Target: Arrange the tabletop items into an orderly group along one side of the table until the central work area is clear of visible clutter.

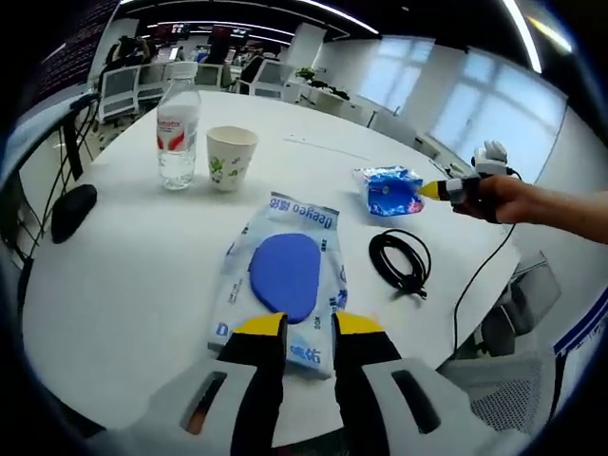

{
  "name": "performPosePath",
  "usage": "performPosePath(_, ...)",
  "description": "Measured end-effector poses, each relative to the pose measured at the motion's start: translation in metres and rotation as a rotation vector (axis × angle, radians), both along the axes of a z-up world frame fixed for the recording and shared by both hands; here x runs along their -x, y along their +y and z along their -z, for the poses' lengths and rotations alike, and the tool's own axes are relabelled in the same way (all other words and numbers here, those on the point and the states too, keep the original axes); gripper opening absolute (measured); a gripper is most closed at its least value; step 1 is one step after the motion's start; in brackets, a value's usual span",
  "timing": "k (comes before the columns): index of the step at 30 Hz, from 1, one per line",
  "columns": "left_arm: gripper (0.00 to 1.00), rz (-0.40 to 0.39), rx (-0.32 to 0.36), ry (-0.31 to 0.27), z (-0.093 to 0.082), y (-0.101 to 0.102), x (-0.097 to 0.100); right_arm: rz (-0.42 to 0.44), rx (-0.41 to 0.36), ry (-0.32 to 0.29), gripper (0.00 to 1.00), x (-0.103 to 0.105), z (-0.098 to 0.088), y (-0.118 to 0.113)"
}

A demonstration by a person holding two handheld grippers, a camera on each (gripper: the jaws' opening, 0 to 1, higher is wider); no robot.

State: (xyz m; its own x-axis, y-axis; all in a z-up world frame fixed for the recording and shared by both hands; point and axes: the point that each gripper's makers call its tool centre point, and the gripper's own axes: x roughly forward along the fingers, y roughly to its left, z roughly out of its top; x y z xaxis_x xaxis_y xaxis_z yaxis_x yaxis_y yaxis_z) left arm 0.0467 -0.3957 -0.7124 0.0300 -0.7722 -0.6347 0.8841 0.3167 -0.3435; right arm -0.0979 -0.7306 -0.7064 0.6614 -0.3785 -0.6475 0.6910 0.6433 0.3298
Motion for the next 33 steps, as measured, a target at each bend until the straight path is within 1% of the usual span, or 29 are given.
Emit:
performPosePath(4, 0.17, -0.029, -0.008, 0.004, -0.001, 0.006, -0.001, 0.029, -0.028, 0.002, 0.00, 0.006, 0.007, -0.013)
performPosePath(6, 0.17, -0.040, -0.016, 0.004, -0.001, 0.009, -0.001, 0.034, -0.028, 0.015, 0.00, 0.010, 0.009, -0.016)
performPosePath(12, 0.17, -0.073, -0.037, 0.001, 0.001, 0.018, -0.002, 0.016, -0.023, 0.042, 0.00, 0.014, 0.012, -0.022)
performPosePath(13, 0.17, -0.078, -0.039, 0.004, 0.001, 0.018, -0.002, 0.011, -0.024, 0.047, 0.00, 0.013, 0.013, -0.027)
performPosePath(15, 0.17, -0.090, -0.046, 0.010, 0.003, 0.020, -0.002, -0.003, -0.018, 0.059, 0.00, 0.013, 0.015, -0.029)
performPosePath(19, 0.17, -0.108, -0.056, 0.018, 0.005, 0.021, -0.002, -0.022, -0.022, 0.083, 0.00, 0.014, 0.022, -0.031)
performPosePath(21, 0.17, -0.115, -0.059, 0.022, 0.007, 0.022, -0.002, -0.047, -0.018, 0.093, 0.00, 0.012, 0.024, -0.029)
performPosePath(24, 0.17, -0.122, -0.065, 0.023, 0.008, 0.022, -0.002, -0.058, -0.018, 0.102, 0.00, 0.012, 0.027, -0.028)
performPosePath(28, 0.17, -0.128, -0.071, 0.028, 0.009, 0.023, -0.002, -0.050, -0.037, 0.087, 0.00, 0.012, 0.030, -0.029)
performPosePath(33, 0.17, -0.143, -0.089, 0.038, 0.014, 0.027, -0.003, -0.055, -0.041, 0.091, 0.02, 0.014, 0.030, -0.029)
